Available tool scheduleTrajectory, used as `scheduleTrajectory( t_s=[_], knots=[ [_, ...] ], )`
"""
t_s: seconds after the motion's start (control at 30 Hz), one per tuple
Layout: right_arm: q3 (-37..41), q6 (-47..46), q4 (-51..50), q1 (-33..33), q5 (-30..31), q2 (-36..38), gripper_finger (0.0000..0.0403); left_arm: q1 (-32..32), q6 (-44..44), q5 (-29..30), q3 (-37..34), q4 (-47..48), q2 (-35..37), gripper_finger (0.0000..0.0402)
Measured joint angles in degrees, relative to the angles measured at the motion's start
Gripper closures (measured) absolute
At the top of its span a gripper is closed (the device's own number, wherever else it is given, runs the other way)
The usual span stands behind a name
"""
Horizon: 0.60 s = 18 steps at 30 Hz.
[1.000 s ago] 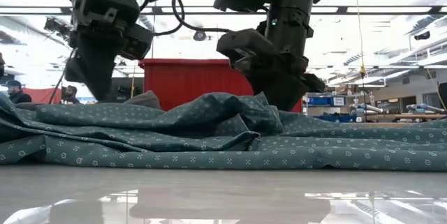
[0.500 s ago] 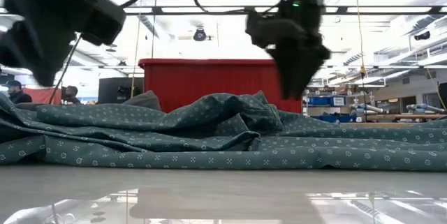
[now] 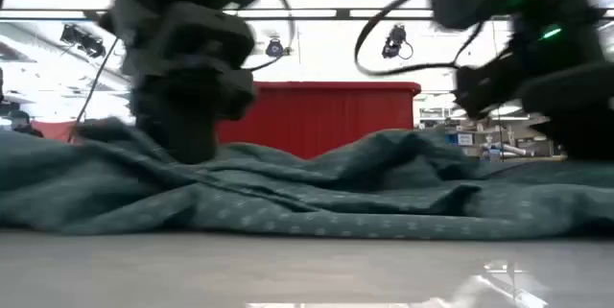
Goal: Fold laundry
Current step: Fold the dark green polo
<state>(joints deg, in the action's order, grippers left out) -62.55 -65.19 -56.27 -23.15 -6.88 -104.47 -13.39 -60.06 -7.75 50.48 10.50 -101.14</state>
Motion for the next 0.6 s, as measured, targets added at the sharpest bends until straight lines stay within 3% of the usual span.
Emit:
scheduleTrajectory(
  t_s=[0.17,0.43,0.5,0.6],
  knots=[
    [2.9,-12.45,9.97,-7.27,-4.76,1.91,0.0212,7.34,14.4,0.85,5.91,0.66,-4.42,0.0289],
    [3.11,-26.78,17.11,-11.91,-4.91,2.01,0.0212,20.83,47.78,3.18,18.59,0.27,-12.66,0.0297],
    [3.11,-29.53,17.97,-11.31,-3.37,1.97,0.0212,23.9,54.7,2.98,22.35,-0.05,-15.54,0.0297],
    [3.06,-34.86,18.45,-8.79,3.89,1.99,0.0212,28.84,62.16,3.08,28.35,1.7,-19.23,0.0297]
  ],
)
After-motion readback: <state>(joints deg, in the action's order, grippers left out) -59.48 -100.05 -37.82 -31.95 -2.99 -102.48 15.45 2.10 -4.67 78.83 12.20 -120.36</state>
